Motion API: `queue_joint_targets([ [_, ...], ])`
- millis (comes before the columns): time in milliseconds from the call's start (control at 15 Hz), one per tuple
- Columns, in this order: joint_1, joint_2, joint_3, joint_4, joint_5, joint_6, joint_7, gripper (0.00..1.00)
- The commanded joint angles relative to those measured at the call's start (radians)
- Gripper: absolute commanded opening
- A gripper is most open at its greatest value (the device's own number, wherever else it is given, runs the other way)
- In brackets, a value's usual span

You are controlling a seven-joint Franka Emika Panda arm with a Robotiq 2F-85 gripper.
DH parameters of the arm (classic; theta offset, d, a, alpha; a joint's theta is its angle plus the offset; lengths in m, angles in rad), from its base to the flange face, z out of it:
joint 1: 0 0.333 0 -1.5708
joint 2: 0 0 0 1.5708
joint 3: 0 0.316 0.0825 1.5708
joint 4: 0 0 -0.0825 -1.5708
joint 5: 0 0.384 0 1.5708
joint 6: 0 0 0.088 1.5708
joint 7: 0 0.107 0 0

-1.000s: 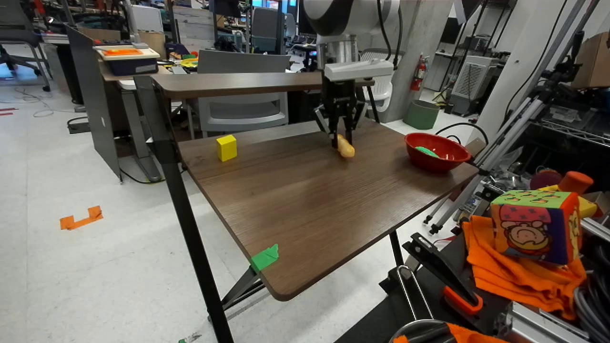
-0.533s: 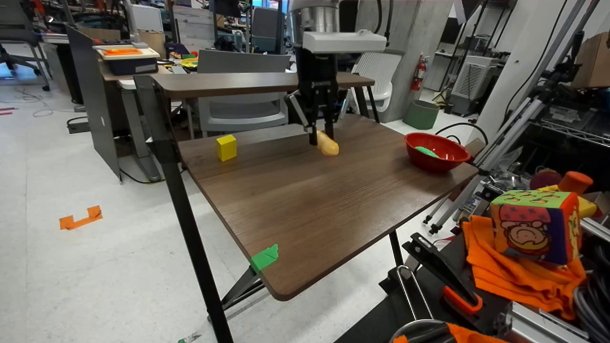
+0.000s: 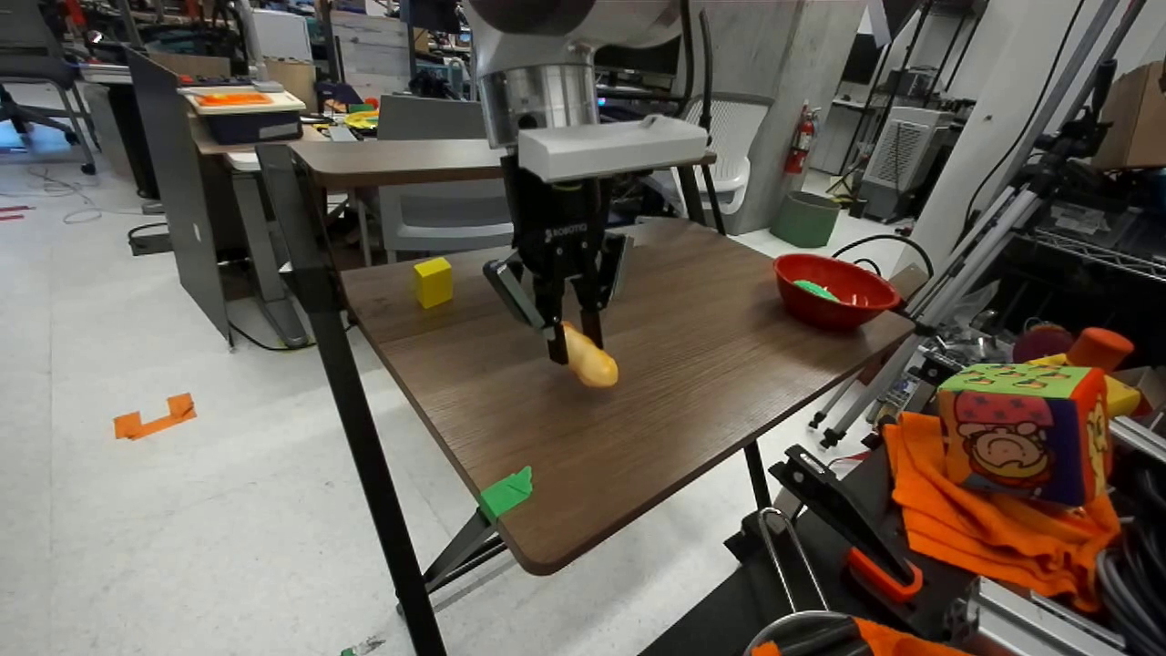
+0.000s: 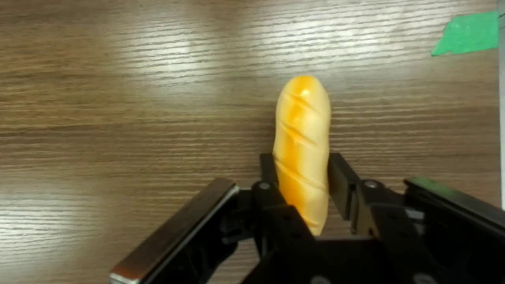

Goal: Pick up the toy from the table and move it to the left.

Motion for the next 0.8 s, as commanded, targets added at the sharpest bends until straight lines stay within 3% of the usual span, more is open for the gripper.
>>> queue_joint_targets([
  [0,0.032,0.018,-0.004,-0.026,-0.035,0.048,0.041,0.12],
  [67,0.042,0.023,-0.009,-0.030,-0.043,0.054,0.050,0.51],
  [133,0.047,0.030,-0.011,-0.025,-0.048,0.054,0.059,0.63],
  [467,0.034,-0.029,-0.003,-0.089,-0.052,0.060,0.049,0.99],
  [733,-0.044,-0.225,0.021,-0.292,-0.003,0.163,-0.032,1.00],
])
